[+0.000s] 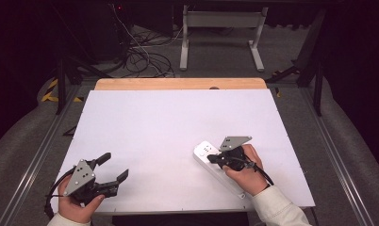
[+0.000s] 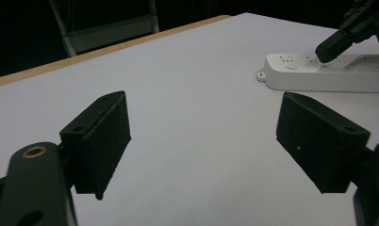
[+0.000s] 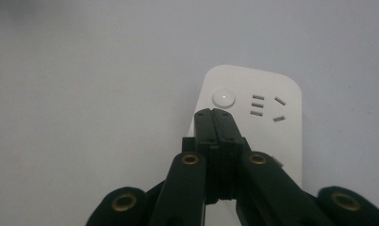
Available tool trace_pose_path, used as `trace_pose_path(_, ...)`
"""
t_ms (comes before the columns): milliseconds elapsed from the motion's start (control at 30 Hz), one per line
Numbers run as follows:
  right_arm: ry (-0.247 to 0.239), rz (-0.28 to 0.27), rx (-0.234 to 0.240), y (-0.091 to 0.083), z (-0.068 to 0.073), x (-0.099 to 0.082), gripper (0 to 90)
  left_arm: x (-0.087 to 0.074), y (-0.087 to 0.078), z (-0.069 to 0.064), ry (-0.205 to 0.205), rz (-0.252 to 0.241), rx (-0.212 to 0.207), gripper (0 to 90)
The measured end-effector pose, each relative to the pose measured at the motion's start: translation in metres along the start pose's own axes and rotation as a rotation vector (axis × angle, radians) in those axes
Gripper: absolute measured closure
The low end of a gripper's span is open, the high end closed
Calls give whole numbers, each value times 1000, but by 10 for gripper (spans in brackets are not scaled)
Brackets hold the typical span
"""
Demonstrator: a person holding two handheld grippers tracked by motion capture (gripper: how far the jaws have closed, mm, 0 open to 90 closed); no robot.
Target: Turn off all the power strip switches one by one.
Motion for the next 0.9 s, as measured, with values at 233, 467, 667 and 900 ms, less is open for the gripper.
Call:
trace_pose_path(233, -9, 21, -1, 1, 0, -2, 900, 0, 0, 0, 1, 1, 2, 186)
trace_pose_path(467, -10, 39, -8, 2, 0, -3, 900, 0, 0, 0, -2, 1, 0, 186)
trace_pose_path(667, -9, 45, -8, 3, 1, -4, 900, 0, 0, 0, -6, -2, -1, 186)
trace_pose_path(900, -1, 45, -8, 4, 0, -5, 900, 0, -1, 0, -4, -1, -1, 186)
Point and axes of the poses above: each handheld gripper's, and its own axes: y roughly forward along the jaws, x roughly out of its top, z roughly to its left, the point moved 5 cm from there along y, roughly forward along the jaws, and after that the axes turned 6 degrees about -z, right-handed, at the moved point
